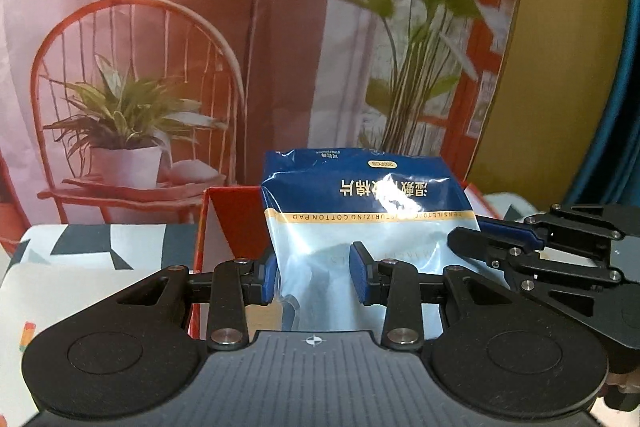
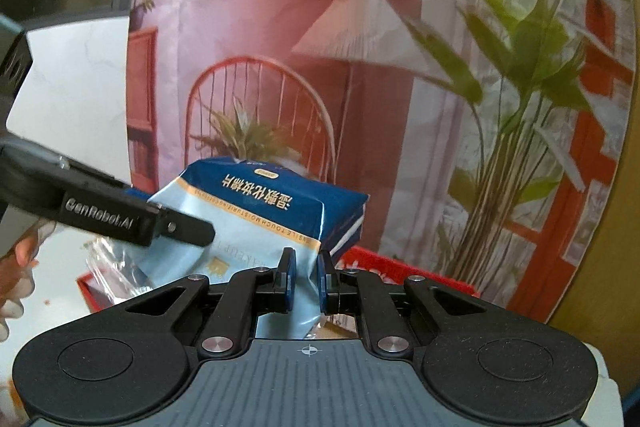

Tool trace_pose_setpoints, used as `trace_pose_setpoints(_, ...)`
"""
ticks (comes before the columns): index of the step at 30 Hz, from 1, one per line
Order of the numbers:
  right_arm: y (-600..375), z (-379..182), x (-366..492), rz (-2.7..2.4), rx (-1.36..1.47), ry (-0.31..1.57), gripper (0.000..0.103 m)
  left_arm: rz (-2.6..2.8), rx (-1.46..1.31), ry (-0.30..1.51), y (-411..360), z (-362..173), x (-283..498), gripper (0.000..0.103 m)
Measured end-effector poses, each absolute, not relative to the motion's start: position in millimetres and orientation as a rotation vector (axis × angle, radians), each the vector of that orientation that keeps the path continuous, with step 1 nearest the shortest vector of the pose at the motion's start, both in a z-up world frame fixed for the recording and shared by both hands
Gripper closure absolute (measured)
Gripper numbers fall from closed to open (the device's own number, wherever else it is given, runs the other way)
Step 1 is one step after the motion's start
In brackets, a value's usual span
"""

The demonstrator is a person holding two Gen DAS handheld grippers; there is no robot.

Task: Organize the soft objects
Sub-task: 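Lift the cotton pad bag and lower it into the red box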

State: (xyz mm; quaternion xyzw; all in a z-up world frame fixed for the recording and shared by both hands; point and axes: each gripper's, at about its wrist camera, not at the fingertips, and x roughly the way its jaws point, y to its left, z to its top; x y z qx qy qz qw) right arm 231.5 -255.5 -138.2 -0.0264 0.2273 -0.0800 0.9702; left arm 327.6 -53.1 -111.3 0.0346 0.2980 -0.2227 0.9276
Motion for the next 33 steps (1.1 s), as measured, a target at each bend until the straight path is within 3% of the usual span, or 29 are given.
trace_pose_setpoints(15,-265,-191,250,-0.176,0.072,0.615,0.093,-0.482,0.112,0.755,-56,-149,348,0.064)
trace_pose_setpoints(20,-265,-195,253,-0.209,0.071,0.662,0.085,-0.503,0.097,0.778,-53,-153,349,0.050)
trace_pose_setpoints(33,-263,-184,209,-0.237,0.171,0.598,0.083,-0.486,0.044,0.714,-28,-131,300,0.048)
